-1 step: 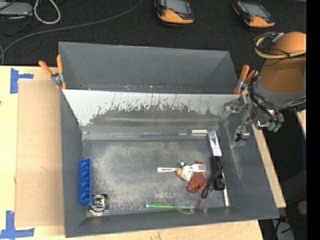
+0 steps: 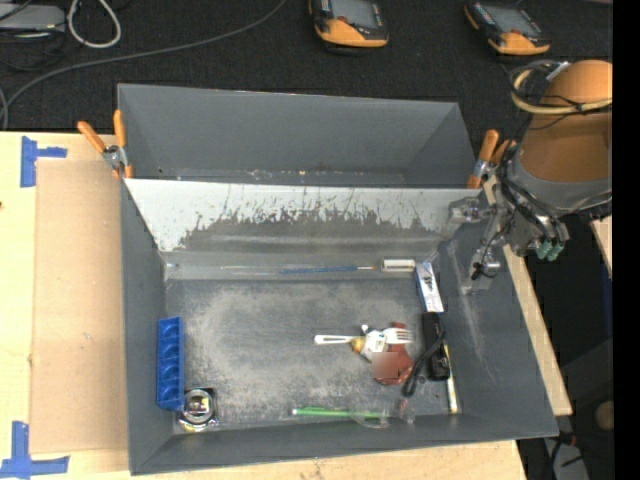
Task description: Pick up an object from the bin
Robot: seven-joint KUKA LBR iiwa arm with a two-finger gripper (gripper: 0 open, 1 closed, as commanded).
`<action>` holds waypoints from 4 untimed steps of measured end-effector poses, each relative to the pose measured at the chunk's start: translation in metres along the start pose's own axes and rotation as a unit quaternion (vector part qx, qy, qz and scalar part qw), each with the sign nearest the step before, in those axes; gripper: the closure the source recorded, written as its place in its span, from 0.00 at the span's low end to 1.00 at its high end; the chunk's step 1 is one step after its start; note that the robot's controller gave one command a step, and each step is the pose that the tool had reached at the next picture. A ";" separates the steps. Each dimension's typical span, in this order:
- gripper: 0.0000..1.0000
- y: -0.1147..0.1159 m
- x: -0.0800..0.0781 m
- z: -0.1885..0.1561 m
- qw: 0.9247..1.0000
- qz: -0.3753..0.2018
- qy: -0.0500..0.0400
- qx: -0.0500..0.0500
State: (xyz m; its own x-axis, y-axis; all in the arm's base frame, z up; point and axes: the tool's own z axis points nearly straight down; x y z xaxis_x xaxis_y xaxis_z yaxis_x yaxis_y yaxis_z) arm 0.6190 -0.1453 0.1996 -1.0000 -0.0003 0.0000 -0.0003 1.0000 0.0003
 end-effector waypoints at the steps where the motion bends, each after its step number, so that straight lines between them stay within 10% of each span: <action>1: 0.00 0.039 0.033 0.094 0.999 -0.047 0.000 0.000; 3: 0.00 0.096 0.083 0.101 0.994 -0.108 0.005 -0.002; 4: 0.00 0.078 0.076 0.131 0.995 -0.098 -0.003 0.000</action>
Offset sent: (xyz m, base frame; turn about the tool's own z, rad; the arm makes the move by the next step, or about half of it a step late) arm -0.0564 0.0733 -0.0861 -0.2399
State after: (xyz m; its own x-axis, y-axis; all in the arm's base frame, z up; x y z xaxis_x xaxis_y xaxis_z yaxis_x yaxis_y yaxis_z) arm 0.5433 -0.0668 0.0685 -0.9806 -0.1961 -0.0056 -0.1961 0.9806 -0.0002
